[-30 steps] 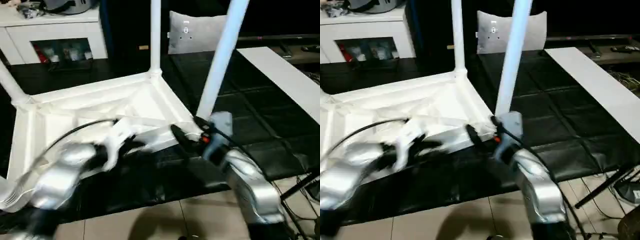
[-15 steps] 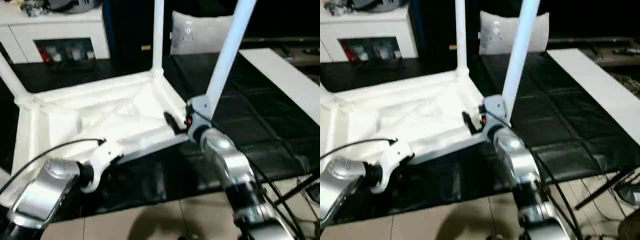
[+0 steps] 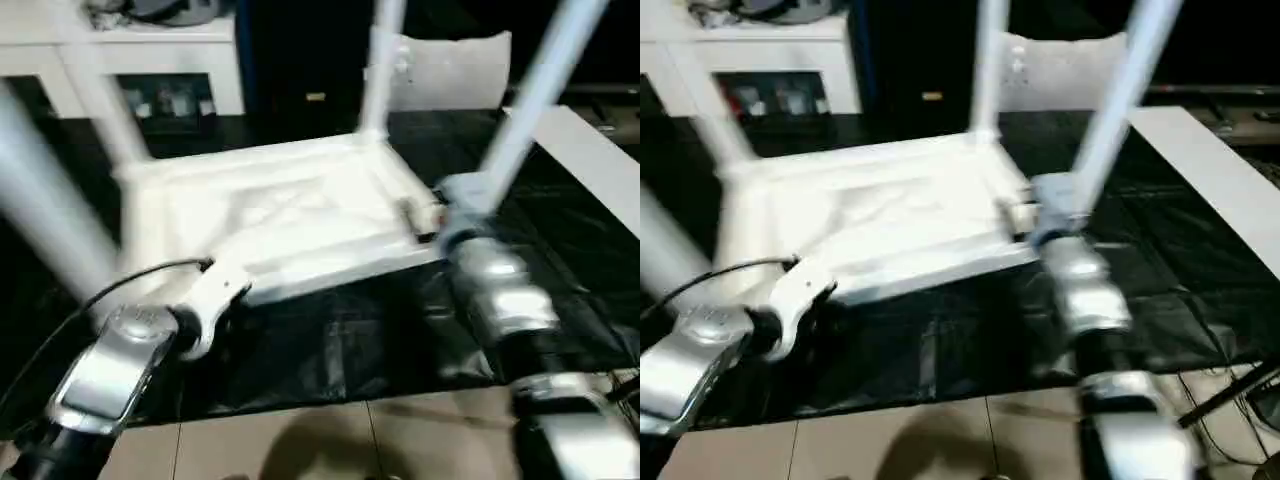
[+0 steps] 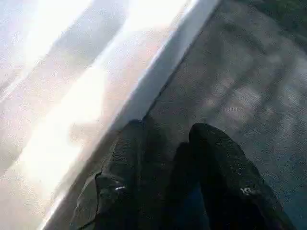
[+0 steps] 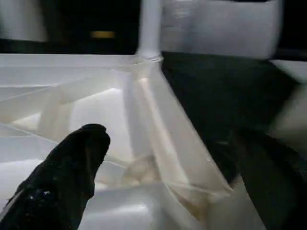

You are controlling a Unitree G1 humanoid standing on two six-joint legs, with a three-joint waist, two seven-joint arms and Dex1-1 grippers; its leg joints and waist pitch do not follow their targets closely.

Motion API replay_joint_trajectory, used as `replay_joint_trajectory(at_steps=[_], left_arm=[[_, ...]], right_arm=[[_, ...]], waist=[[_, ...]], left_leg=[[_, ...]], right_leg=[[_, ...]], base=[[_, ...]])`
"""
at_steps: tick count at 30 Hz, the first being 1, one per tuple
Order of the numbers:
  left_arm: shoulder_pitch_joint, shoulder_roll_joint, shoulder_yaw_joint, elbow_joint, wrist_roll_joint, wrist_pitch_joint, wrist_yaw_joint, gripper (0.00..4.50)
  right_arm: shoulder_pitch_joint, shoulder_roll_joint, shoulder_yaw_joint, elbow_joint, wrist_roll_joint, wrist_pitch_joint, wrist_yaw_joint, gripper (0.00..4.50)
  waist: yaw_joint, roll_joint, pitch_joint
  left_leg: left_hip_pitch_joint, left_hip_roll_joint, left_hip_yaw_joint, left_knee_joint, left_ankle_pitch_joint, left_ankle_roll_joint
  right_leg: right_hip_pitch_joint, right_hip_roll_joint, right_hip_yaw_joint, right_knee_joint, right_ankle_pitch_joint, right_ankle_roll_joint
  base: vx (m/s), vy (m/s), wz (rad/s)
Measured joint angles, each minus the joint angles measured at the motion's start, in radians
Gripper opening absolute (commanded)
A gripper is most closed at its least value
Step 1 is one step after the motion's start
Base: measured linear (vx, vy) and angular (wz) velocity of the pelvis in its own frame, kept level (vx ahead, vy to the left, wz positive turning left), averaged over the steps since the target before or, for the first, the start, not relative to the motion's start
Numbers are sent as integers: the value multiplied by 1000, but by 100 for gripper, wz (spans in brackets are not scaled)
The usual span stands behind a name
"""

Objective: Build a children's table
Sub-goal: Rotate leg to tighten

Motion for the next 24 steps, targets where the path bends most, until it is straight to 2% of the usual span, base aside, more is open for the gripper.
replay_joint_trajectory(at_steps=[5,8,11,12,17,18,19,22,24], left_arm=[[-16,-43,19,33,6,-59,62,178],[-11,-87,35,38,-2,-102,94,178],[26,-113,49,6,-19,-120,113,178],[48,-129,58,-13,-29,-119,126,205],[138,-165,112,-101,-57,-108,167,225],[189,-186,142,-149,-60,-108,199,225],[224,-197,159,-176,-60,-108,219,251],[287,-217,186,-211,-40,-124,282,264],[310,-239,211,-232,-19,-145,339,292]], right_arm=[[-11,-82,-39,85,0,-46,-16,450],[-14,-111,-57,108,4,-79,18,450],[0,-101,-56,73,14,-91,90,450],[20,-91,-50,38,19,-93,120,450],[123,-65,32,-78,28,-95,217,450],[172,-55,53,-147,43,-73,246,450],[204,-44,65,-187,54,-60,264,450],[276,-20,104,-276,82,-8,308,450],[316,-7,127,-350,92,21,333,450]], waist=[[-8,1,-1],[-21,2,-1],[-45,3,-1],[-53,3,-1],[-62,4,-1],[-63,4,-2],[-64,4,-2],[-66,5,-1],[-64,6,-1]], left_leg=[[-1,1,0,0,0,0],[-3,1,0,0,0,1],[-7,3,0,0,-1,1],[-7,4,0,-1,-1,1],[-7,6,-2,0,0,1],[-9,6,-2,-1,-1,1],[-9,6,-2,-1,-1,1],[-9,6,-3,0,-1,1],[-8,6,-4,1,-1,1]], right_leg=[[-1,1,-1,0,0,1],[-2,1,-1,0,0,1],[-3,2,-2,0,-1,1],[-3,3,-3,0,0,1],[-4,5,-5,-1,0,0],[-3,5,-5,-2,-1,1],[-3,6,-5,-2,-1,1],[-6,5,-5,-3,-1,1],[-5,5,-5,-3,-1,1]], base=[[0,0,0],[0,0,0],[0,0,0],[0,0,0],[0,0,0],[0,0,0],[0,0,0],[0,0,0],[0,0,0]])
